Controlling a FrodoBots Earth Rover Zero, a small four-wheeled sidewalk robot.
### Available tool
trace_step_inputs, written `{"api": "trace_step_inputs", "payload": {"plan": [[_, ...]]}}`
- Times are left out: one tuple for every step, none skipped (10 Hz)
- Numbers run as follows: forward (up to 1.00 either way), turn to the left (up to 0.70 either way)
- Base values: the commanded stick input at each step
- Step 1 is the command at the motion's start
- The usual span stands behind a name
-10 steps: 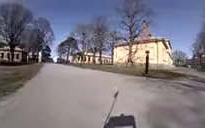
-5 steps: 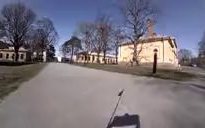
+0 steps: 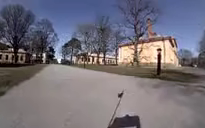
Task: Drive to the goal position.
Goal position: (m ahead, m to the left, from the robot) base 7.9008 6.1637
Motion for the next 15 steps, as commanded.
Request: {"api": "trace_step_inputs", "payload": {"plan": [[0.85,0.0],[0.85,0.0],[0.85,0.0],[0.85,0.0],[0.85,0.0],[0.85,0.0],[0.85,0.0],[0.85,0.0],[0.85,0.0],[0.85,0.0],[0.85,0.0],[0.85,0.0],[0.85,0.07],[0.85,0.3],[0.85,0.34]]}}
